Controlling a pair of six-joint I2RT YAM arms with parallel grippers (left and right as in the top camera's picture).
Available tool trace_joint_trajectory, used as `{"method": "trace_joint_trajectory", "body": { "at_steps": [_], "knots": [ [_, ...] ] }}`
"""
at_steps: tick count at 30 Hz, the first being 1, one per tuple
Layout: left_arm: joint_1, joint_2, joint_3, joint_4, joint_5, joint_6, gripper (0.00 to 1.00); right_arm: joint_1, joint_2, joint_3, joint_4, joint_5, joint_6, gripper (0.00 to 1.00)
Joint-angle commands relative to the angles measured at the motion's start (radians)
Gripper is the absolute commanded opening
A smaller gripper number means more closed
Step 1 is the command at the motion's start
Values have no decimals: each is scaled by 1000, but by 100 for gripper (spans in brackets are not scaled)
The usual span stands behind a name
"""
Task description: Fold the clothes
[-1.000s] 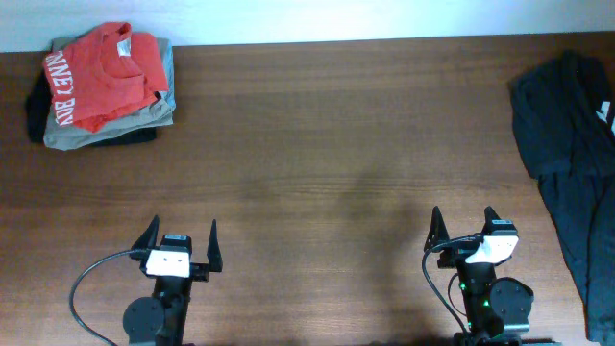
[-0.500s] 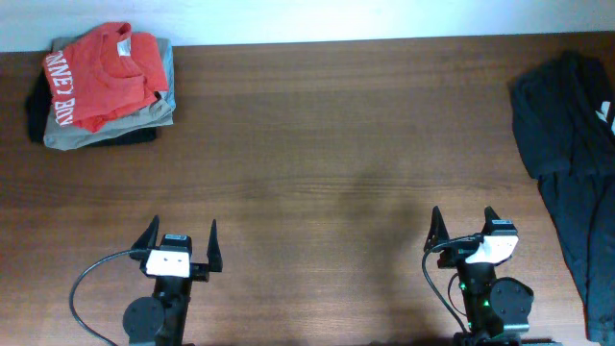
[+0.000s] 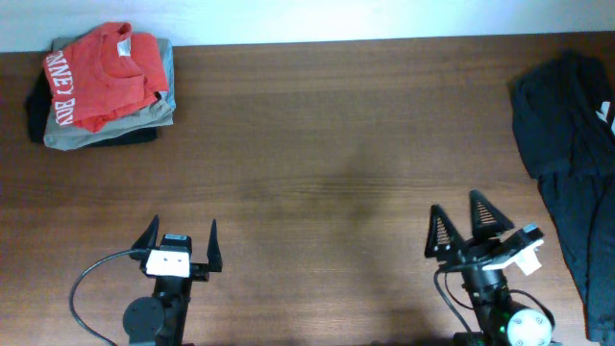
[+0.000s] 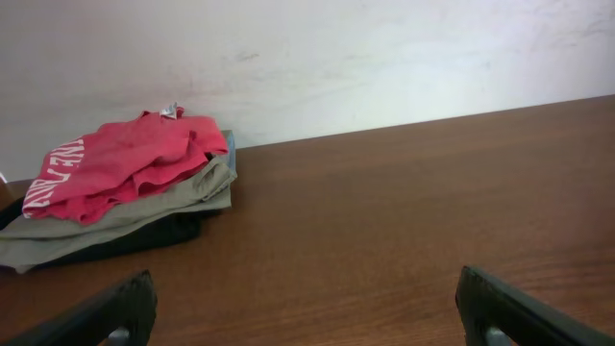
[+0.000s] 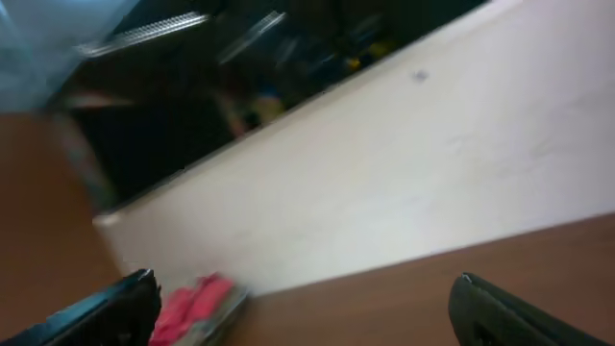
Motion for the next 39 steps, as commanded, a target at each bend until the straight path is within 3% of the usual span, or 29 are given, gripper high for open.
{"method": "trace_joint_trajectory", "body": {
  "at_steps": [1, 3, 4, 10, 13, 16, 21, 29, 39],
  "knots": [
    [3, -1, -3, -5, 4, 16, 99, 5, 193, 198, -44, 247, -194, 99],
    [3, -1, -3, -5, 3, 16, 99, -5, 471, 418, -180, 476, -243, 99],
    [3, -1, -3, -5, 3, 16, 99, -21, 583, 511, -235, 501, -291, 99],
    [3, -1, -3, -5, 3, 16, 99, -223, 1425, 1333, -897, 445, -435, 99],
    [3, -1, -3, -5, 3, 16, 99, -299, 1643, 1538, -1010, 448, -436, 99],
    [3, -1, -3, -5, 3, 16, 99, -417, 1766, 1556, -979, 424, -436, 99],
    [3, -1, -3, -5, 4, 16, 99, -609, 1931, 1556, -979, 8, -462, 97],
    [3, -1, -3, -5, 3, 16, 99, -711, 2105, 1556, -966, -107, -461, 94],
    [3, -1, -3, -5, 3, 16, 99, -716, 2189, 1555, -867, -162, -462, 78]
  ]
}}
